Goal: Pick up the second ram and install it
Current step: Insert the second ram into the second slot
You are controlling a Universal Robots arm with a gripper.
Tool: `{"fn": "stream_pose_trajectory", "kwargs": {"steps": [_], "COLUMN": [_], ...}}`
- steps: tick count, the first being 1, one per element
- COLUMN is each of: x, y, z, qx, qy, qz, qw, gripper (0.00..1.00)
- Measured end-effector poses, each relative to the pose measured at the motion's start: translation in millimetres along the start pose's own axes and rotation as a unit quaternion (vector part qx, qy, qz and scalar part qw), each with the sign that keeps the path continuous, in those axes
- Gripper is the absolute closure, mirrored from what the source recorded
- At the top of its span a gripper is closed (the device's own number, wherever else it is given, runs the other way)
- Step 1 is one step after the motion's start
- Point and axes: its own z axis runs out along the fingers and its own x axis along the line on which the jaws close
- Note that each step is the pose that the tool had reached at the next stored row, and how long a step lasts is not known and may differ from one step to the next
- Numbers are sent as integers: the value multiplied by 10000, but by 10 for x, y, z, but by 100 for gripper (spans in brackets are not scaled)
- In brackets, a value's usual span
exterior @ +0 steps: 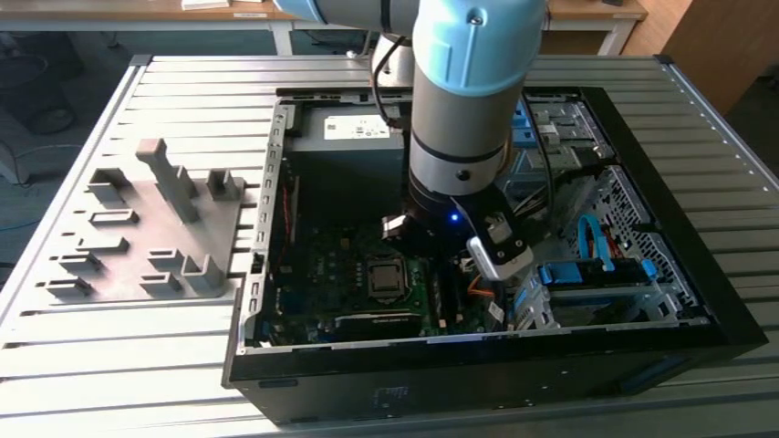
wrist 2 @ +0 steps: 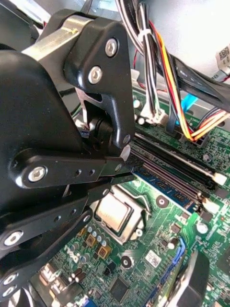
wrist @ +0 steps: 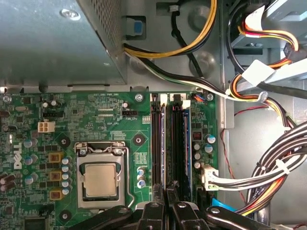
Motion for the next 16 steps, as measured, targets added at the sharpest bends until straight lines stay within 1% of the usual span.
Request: {"fn": "stream_pose_trajectory", "kwargs": {"steps": [3,5,8,16], "x": [1,1,1,1], "y": [1,1,0,18], "z": [2,4,4,41], "qx": [5,16,31,36], "qy": [0,-2,-3,-3], "qz": [10,63,76,76], "qw": [10000,10000,10000,10000], "gripper": [86,86,86,86]}}
